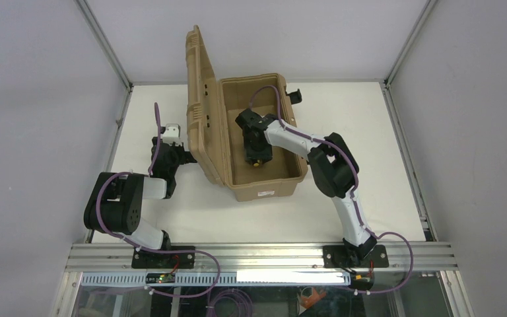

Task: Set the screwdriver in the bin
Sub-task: Place the screwdriver in the bin.

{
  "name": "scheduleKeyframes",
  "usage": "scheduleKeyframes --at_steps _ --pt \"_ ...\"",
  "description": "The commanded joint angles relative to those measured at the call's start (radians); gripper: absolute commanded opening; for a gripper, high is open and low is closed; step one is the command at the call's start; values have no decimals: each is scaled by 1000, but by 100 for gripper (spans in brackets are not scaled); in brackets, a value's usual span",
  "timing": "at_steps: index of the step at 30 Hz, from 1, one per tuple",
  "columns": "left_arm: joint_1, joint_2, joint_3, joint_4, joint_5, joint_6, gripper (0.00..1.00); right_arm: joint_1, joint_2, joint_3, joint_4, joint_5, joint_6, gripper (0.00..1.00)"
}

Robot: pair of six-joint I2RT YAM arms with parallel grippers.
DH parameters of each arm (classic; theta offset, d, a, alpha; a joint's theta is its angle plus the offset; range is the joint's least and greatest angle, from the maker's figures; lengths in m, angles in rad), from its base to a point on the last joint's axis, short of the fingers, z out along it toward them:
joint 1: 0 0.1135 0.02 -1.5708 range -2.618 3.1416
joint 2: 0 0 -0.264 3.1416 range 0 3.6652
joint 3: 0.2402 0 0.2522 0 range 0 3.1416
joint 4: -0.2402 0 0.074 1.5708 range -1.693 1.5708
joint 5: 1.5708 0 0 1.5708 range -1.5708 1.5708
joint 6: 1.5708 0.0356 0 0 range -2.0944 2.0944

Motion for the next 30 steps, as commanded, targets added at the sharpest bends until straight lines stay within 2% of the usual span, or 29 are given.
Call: scheduleKeyframes --at_steps 1,7,13,21,30 --pt "11 -31 -3 28 15 -9 99 5 -42 34 -1 6 11 54" --pt "10 -31 -3 28 15 -8 99 5 -93 66 -29 32 -17 62" --pt "11 -30 -3 28 16 -8 99 3 -149 168 -96 71 -76 73" --pt "11 -30 -3 28 16 -7 99 -3 -208 322 -193 115 -157 78" --pt "10 -31 -4 28 17 -9 99 -18 -302 413 -232 172 -225 91"
